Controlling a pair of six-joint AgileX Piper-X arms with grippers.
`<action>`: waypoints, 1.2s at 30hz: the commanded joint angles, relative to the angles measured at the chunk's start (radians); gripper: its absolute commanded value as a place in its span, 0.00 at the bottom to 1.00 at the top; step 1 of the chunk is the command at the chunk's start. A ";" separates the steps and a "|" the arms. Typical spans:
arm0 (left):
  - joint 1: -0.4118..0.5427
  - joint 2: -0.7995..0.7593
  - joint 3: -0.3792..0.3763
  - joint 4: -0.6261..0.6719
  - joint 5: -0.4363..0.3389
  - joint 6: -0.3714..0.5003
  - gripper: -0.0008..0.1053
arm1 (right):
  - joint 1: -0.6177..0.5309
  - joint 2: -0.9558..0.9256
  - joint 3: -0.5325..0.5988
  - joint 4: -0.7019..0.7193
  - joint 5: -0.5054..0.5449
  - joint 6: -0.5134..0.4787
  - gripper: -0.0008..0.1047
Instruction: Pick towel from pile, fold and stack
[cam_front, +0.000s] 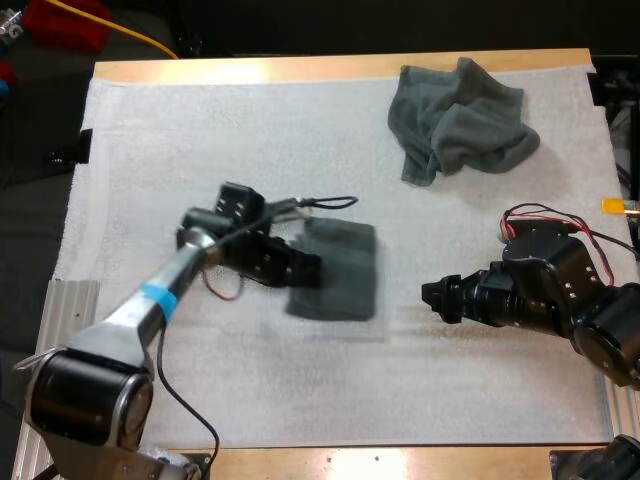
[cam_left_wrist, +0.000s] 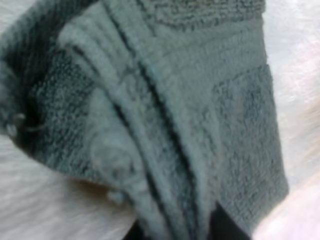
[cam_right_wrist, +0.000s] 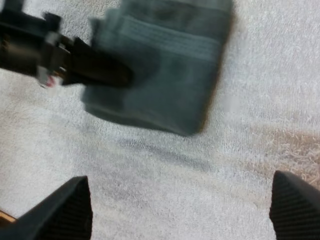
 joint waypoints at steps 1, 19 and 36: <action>0.022 -0.016 -0.032 0.072 -0.052 0.075 0.01 | -0.004 -0.008 0.001 0.007 -0.002 -0.010 0.68; 0.318 -0.014 -0.119 0.269 -0.512 0.284 0.01 | -0.004 -0.008 0.001 0.007 -0.042 -0.010 0.68; 0.430 -0.014 -0.119 0.266 -0.619 0.284 0.01 | -0.004 -0.007 0.001 -0.174 -0.175 0.006 0.68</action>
